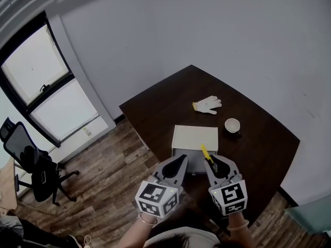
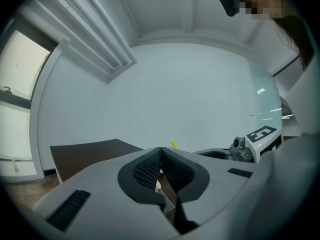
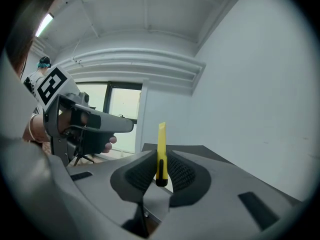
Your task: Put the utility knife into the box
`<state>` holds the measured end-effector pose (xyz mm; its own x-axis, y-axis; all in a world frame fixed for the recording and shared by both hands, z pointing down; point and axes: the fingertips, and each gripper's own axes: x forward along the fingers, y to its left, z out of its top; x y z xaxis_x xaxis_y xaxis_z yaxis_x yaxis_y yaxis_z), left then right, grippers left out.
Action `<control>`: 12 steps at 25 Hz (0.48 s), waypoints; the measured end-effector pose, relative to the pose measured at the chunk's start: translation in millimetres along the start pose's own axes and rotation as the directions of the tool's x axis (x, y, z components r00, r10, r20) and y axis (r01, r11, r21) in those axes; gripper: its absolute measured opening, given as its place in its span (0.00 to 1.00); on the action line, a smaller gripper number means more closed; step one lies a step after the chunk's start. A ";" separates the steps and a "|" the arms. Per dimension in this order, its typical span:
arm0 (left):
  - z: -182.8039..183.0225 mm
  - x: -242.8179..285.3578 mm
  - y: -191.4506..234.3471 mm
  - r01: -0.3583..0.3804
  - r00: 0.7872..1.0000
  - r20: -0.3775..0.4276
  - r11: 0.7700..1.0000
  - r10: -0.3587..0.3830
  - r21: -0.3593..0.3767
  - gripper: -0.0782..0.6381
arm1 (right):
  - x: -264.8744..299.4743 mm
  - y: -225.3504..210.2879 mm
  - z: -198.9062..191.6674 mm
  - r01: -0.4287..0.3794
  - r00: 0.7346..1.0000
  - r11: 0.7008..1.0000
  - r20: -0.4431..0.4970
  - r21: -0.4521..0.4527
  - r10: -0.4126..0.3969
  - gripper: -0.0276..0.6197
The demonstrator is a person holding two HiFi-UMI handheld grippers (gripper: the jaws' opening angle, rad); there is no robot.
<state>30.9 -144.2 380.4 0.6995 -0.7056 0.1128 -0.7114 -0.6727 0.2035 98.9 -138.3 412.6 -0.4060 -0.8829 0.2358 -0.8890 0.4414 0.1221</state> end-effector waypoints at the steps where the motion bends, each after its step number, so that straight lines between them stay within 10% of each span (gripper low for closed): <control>1: -0.8 1.2 0.4 -0.004 1.000 -0.003 1.000 0.004 0.001 0.13 | 1.8 -2.1 -1.8 -0.005 1.000 1.000 -0.003 -0.005 0.005 0.15; 12: -7.6 10.6 8.6 -0.016 1.000 -0.024 1.000 0.016 0.012 0.13 | 22.5 -11.8 -24.1 -0.046 0.997 0.997 -0.067 -0.069 0.041 0.15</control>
<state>32.7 -155.8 390.7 0.6896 -0.7107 0.1395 -0.7230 -0.6641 0.1904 105.4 -159.5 439.8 -0.4272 -0.8513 0.3046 -0.8528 0.4913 0.1771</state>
